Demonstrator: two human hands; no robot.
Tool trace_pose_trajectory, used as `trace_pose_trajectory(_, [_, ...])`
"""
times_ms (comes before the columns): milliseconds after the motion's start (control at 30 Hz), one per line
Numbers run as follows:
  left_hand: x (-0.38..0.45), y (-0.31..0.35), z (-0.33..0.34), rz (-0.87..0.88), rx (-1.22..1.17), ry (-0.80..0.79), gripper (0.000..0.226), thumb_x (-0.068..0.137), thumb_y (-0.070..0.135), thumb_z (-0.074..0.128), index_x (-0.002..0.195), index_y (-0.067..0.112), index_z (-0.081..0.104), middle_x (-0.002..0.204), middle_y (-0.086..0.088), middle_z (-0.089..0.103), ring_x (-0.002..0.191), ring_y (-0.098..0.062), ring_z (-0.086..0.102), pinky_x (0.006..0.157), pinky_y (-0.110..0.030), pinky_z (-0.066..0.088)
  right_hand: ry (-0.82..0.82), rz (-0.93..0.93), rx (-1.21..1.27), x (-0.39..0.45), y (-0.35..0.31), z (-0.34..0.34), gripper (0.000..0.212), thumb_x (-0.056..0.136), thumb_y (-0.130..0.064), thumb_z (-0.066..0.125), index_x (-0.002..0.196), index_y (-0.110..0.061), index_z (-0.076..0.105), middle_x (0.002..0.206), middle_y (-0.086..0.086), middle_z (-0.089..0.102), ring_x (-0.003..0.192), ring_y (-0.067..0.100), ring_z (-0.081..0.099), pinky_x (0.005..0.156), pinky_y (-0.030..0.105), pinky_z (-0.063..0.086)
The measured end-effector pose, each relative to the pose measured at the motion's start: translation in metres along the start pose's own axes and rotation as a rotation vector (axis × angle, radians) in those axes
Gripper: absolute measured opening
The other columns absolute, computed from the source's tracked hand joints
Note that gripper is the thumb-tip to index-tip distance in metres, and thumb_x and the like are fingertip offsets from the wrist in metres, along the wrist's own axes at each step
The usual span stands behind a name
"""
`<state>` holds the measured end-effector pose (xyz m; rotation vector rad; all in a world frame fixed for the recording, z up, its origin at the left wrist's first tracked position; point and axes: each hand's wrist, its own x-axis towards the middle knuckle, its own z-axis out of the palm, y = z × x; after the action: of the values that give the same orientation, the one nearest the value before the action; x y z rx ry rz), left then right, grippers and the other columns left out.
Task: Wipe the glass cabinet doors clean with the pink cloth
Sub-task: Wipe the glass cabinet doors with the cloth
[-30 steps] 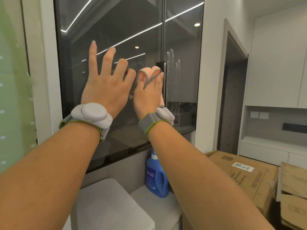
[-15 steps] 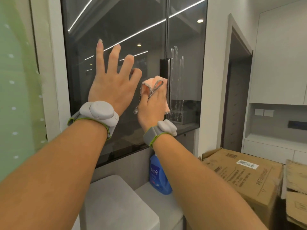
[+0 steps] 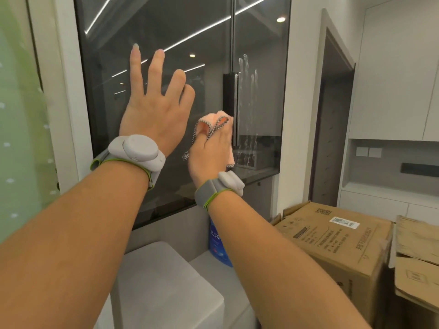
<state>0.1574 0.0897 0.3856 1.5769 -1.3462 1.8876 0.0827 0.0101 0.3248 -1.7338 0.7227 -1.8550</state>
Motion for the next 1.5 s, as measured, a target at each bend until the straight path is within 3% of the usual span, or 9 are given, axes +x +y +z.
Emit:
trace_pose_trajectory(167, [0.002, 0.002, -0.001, -0.001, -0.028, -0.015, 0.040, 0.111, 0.011, 0.017, 0.123, -0.001, 0.053, 0.142, -0.025, 0.047, 0.148, -0.062, 0.026, 0.118, -0.081, 0.013, -0.125, -0.273, -0.065, 0.037, -0.015, -0.009, 0.062, 0.104, -0.012, 0.044, 0.161, -0.004, 0.020, 0.171, 0.012, 0.017, 0.161, 0.022, 0.004, 0.131, 0.039, 0.006])
trace_pose_trajectory(367, [-0.001, -0.001, 0.005, 0.000, -0.033, 0.009, 0.036, 0.108, 0.006, 0.020, 0.122, 0.000, 0.053, 0.139, -0.025, 0.048, 0.146, -0.064, 0.026, 0.118, -0.081, 0.012, 0.031, -0.094, 0.004, 0.032, -0.008, 0.004, 0.065, 0.109, -0.038, 0.037, 0.163, -0.008, 0.015, 0.172, 0.007, 0.017, 0.159, 0.019, 0.013, 0.130, 0.038, 0.012])
trace_pose_trajectory(567, [0.000, 0.000, 0.001, 0.027, -0.014, -0.006, 0.031, 0.105, 0.001, 0.025, 0.121, 0.001, 0.051, 0.139, -0.025, 0.047, 0.146, -0.064, 0.025, 0.118, -0.081, 0.012, -0.021, -0.041, -0.047, -0.012, 0.022, -0.002, 0.065, 0.109, -0.039, 0.035, 0.164, -0.013, 0.011, 0.173, 0.002, 0.011, 0.160, 0.013, 0.004, 0.131, 0.036, 0.007])
trace_pose_trajectory(733, [0.000, 0.001, 0.001, 0.007, -0.015, -0.011, 0.030, 0.111, 0.011, 0.026, 0.120, 0.001, 0.053, 0.138, -0.024, 0.048, 0.148, -0.063, 0.023, 0.118, -0.081, 0.011, -0.154, -0.314, -0.063, 0.037, -0.009, -0.007, 0.063, 0.107, -0.018, 0.045, 0.161, -0.001, 0.017, 0.171, 0.015, 0.015, 0.161, 0.023, 0.004, 0.132, 0.041, 0.007])
trace_pose_trajectory(833, [-0.001, 0.000, 0.000, 0.000, -0.015, -0.007, 0.039, 0.111, 0.012, 0.017, 0.118, 0.001, 0.053, 0.136, -0.024, 0.050, 0.148, -0.063, 0.024, 0.119, -0.080, 0.011, -0.065, -0.189, -0.029, 0.048, -0.016, 0.000, 0.063, 0.109, -0.031, 0.039, 0.162, -0.005, 0.016, 0.172, 0.010, 0.013, 0.161, 0.019, 0.005, 0.131, 0.039, 0.006])
trace_pose_trajectory(1000, [-0.001, 0.001, 0.001, 0.018, 0.037, -0.030, 0.024, 0.104, 0.015, 0.041, 0.120, 0.003, 0.054, 0.139, -0.021, 0.049, 0.148, -0.063, 0.024, 0.119, -0.080, 0.013, -0.012, -0.101, -0.011, 0.022, 0.013, 0.003, 0.065, 0.109, -0.037, 0.036, 0.164, -0.012, 0.011, 0.173, 0.003, 0.010, 0.160, 0.014, 0.006, 0.130, 0.029, 0.004])
trace_pose_trajectory(1167, [-0.002, 0.002, -0.006, 0.044, 0.067, -0.069, 0.029, 0.103, 0.024, 0.042, 0.118, 0.005, 0.057, 0.140, -0.019, 0.050, 0.148, -0.062, 0.024, 0.120, -0.078, 0.012, -0.092, -0.040, -0.049, -0.015, 0.034, -0.008, 0.066, 0.109, -0.039, 0.036, 0.164, -0.015, 0.009, 0.173, -0.001, 0.009, 0.160, 0.012, 0.007, 0.131, 0.038, 0.007])
trace_pose_trajectory(1300, [-0.001, 0.003, -0.009, 0.062, 0.032, -0.069, 0.040, 0.110, 0.033, 0.031, 0.112, 0.005, 0.059, 0.132, -0.019, 0.056, 0.148, -0.063, 0.023, 0.122, -0.077, 0.008, -0.178, -0.295, -0.056, 0.007, 0.015, -0.011, 0.051, 0.103, -0.011, 0.041, 0.154, -0.006, 0.035, 0.163, 0.017, 0.030, 0.154, 0.034, 0.026, 0.127, 0.053, 0.023])
trace_pose_trajectory(1500, [-0.004, 0.005, -0.006, 0.111, 0.039, -0.012, 0.050, 0.107, 0.028, 0.021, 0.110, -0.001, 0.062, 0.129, -0.024, 0.062, 0.146, -0.054, 0.037, 0.128, -0.064, 0.012, -0.083, -0.117, -0.010, 0.007, 0.022, 0.000, 0.067, 0.108, -0.025, 0.042, 0.163, -0.008, 0.008, 0.173, 0.008, 0.004, 0.161, 0.018, 0.001, 0.131, 0.040, 0.004])
